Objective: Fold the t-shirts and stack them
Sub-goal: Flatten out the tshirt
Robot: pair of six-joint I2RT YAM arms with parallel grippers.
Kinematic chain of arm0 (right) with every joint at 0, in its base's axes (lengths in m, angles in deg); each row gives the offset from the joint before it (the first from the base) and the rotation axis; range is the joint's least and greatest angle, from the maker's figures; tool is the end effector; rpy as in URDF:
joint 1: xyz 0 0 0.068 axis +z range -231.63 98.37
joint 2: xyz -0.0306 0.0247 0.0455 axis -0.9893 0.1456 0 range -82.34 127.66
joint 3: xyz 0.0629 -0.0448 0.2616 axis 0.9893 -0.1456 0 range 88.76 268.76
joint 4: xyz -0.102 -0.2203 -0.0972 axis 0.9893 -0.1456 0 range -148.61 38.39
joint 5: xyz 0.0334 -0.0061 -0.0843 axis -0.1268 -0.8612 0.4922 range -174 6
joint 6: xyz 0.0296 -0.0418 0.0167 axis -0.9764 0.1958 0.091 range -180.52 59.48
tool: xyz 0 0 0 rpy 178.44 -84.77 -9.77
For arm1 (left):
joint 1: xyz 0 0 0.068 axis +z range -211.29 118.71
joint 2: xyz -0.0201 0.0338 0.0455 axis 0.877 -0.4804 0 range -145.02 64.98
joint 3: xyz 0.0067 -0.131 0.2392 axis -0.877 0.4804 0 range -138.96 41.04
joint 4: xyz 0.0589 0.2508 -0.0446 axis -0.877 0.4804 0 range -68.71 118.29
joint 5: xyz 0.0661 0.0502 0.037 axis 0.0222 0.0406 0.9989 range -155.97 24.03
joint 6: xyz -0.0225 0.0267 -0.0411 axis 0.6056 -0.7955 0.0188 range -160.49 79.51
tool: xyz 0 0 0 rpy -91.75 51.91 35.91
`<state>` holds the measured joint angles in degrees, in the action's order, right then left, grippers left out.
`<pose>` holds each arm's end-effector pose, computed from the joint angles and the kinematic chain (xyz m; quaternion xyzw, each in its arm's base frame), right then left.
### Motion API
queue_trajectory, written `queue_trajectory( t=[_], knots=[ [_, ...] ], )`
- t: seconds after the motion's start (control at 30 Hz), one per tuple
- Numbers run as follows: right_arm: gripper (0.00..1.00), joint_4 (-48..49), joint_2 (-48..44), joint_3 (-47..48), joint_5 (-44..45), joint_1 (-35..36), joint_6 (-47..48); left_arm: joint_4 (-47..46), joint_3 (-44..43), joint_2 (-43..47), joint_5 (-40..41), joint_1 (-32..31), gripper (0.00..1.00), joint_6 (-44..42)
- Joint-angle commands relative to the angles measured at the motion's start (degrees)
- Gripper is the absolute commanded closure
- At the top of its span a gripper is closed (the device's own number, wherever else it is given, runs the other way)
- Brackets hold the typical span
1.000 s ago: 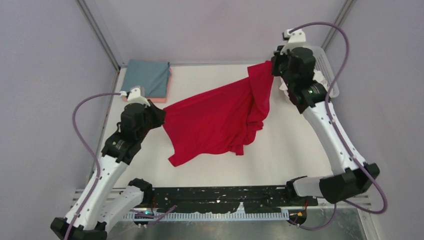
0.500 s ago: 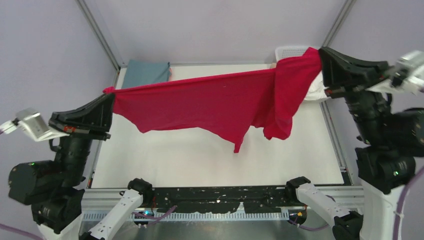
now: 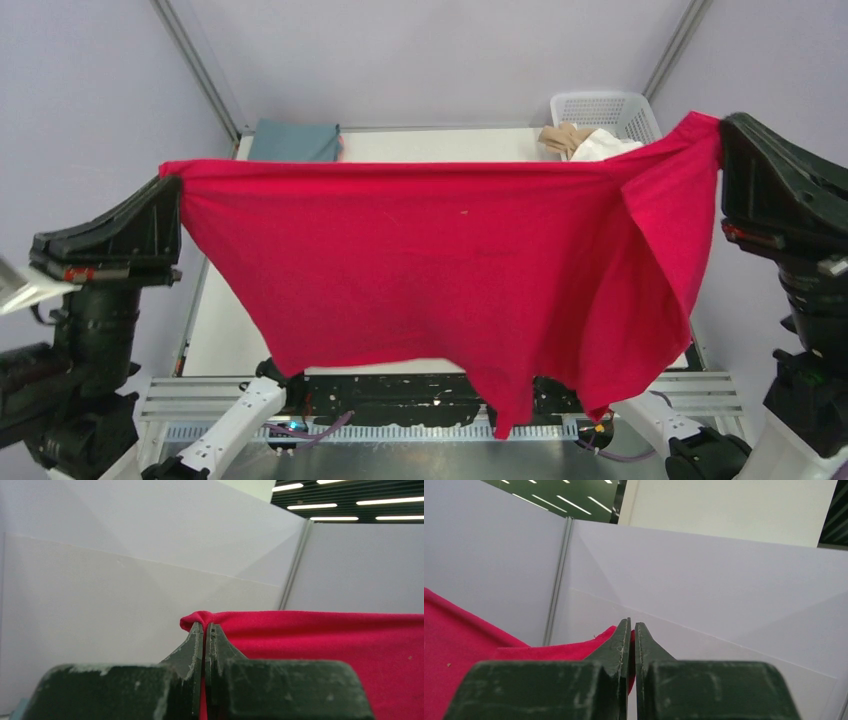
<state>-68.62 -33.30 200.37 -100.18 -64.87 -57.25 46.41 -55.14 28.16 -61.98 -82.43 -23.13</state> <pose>-0.0198 0.0044 0.6352 -0.1934 0.3460 0.1605 0.9040 -0.0248 0.0123 0.5747 -0.0154 0.4681 -0.2759 0.8394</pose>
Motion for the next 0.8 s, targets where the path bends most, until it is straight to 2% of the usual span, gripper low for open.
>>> queue_trajectory(
  t=[0.0, 0.23, 0.33, 0.4, 0.47, 0.57, 0.67, 0.77],
  knots=[
    [0.95, 3.3, 7.0, -8.4, 4.8, -0.2, 1.6, 2.2, 4.8, -9.9, 13.7, 0.2, 1.00, -2.2],
    [0.95, 11.6, 15.0, -29.0, 11.3, -0.3, -1.9, 0.9, 16.6, -27.3, 19.5, 1.8, 1.00, 0.5],
    [0.95, 15.9, 22.8, -34.4, 13.2, -1.7, -3.0, -3.6, 23.4, -35.9, 15.0, 4.9, 1.00, 2.9],
    [0.95, 19.2, 29.0, -37.0, 12.8, -3.1, -5.8, -5.4, 24.8, -43.5, 11.8, 7.5, 1.00, 5.2],
    [0.95, 21.0, 36.0, -37.6, 12.1, -4.2, -7.8, -5.2, 21.9, -52.4, 8.7, 9.7, 1.00, 7.3],
    [0.91, 24.4, 48.0, -36.0, 9.8, -4.7, -8.3, 0.7, 12.1, -65.0, 2.6, 11.5, 1.00, 9.5],
    [0.90, 25.3, 56.9, -29.2, 8.1, -4.8, -7.2, 1.6, 4.9, -72.7, 3.2, 11.7, 1.00, 9.2],
    [0.89, 21.6, 66.5, -20.8, 8.7, -4.8, -5.5, 4.1, -1.8, -78.8, 3.3, 12.0, 0.97, 9.2]
  ],
)
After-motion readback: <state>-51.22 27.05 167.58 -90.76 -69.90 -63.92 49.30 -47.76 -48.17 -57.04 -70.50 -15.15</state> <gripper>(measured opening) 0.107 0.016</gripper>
